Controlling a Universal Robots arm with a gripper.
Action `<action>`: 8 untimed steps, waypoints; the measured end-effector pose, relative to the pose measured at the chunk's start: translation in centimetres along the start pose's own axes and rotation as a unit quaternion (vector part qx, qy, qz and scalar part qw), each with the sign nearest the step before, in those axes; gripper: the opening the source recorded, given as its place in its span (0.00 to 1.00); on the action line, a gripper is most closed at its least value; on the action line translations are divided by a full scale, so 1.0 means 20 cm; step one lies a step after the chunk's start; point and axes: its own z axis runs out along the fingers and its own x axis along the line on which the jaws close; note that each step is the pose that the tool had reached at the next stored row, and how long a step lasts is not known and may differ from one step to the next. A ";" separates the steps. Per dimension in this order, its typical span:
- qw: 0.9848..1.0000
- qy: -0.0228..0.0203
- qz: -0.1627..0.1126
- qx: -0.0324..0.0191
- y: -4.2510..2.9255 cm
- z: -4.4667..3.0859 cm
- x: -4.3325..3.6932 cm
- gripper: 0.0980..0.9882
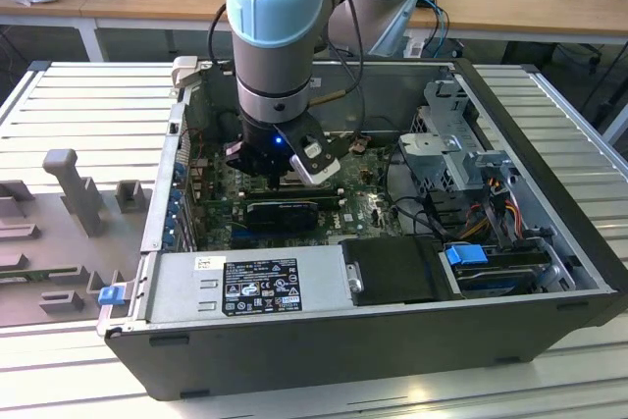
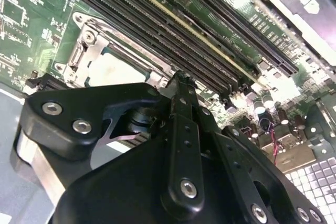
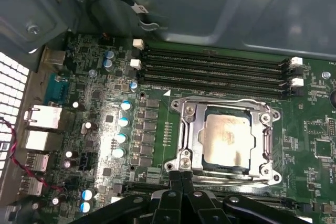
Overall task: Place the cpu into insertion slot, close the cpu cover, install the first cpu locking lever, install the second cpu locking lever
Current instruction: 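Install the second cpu locking lever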
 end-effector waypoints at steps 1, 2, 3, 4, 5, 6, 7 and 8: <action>1.000 -0.001 0.000 -0.007 -0.008 0.008 0.006 0.01; 1.000 -0.001 0.000 -0.009 -0.012 0.020 0.009 0.01; 1.000 -0.001 0.000 -0.010 -0.014 0.031 0.013 0.01; 1.000 -0.002 0.000 -0.011 -0.015 0.035 0.016 0.01; 1.000 -0.002 0.000 -0.011 -0.016 0.038 0.020 0.01; 1.000 -0.002 0.000 -0.013 -0.017 0.043 0.021 0.01; 1.000 -0.002 0.000 -0.014 -0.018 0.048 0.022 0.01; 1.000 -0.002 0.000 -0.016 -0.020 0.057 0.022 0.01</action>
